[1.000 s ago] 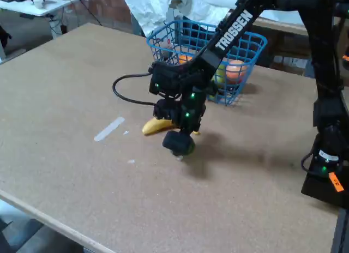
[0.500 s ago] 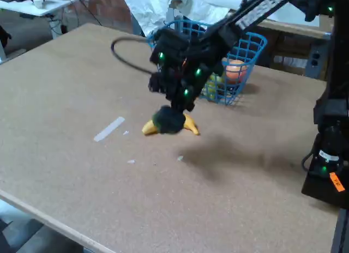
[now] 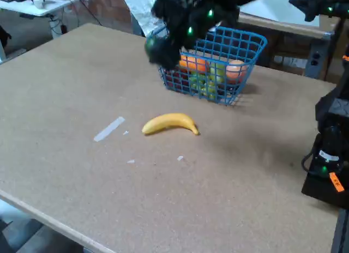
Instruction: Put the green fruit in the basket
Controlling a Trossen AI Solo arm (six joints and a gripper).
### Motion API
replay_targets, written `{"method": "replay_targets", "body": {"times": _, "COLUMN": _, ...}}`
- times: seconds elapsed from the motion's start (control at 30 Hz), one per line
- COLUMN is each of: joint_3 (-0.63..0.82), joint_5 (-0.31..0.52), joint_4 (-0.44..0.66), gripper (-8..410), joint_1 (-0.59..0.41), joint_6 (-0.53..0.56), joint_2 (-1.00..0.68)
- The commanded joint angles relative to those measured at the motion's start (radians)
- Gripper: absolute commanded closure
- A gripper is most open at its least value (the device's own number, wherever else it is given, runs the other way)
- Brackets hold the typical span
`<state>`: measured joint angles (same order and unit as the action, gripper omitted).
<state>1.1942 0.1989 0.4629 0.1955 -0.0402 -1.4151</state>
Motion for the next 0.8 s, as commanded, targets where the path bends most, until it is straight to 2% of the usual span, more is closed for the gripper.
{"method": "replay_targets", "body": {"times": 0.0, "joint_3": 0.231, "joint_5": 0.069, "joint_4": 0.101, "gripper": 350, "joint_1": -0.270, "joint_6": -0.042, "joint_2": 0.003}}
{"method": "replay_targets", "body": {"times": 0.1, "joint_3": 0.234, "joint_5": 0.042, "joint_4": 0.097, "gripper": 350, "joint_1": -0.374, "joint_6": -0.043, "joint_2": 0.001}}
{"method": "replay_targets", "body": {"times": 0.27, "joint_3": 0.234, "joint_5": -0.064, "joint_4": 0.061, "gripper": 350, "joint_1": -0.558, "joint_6": -0.043, "joint_2": -0.027}}
{"method": "replay_targets", "body": {"times": 0.4, "joint_3": 0.234, "joint_5": -0.105, "joint_4": 0.013, "gripper": 350, "joint_1": -0.670, "joint_6": -0.036, "joint_2": -0.079}}
{"method": "replay_targets", "body": {"times": 0.57, "joint_3": 0.234, "joint_5": -0.115, "joint_4": -0.062, "gripper": 350, "joint_1": -0.746, "joint_6": -0.009, "joint_2": -0.175}}
{"method": "replay_targets", "body": {"times": 0.77, "joint_3": 0.234, "joint_5": -0.115, "joint_4": -0.138, "gripper": 350, "joint_1": -0.777, "joint_6": 0.014, "joint_2": -0.299}}
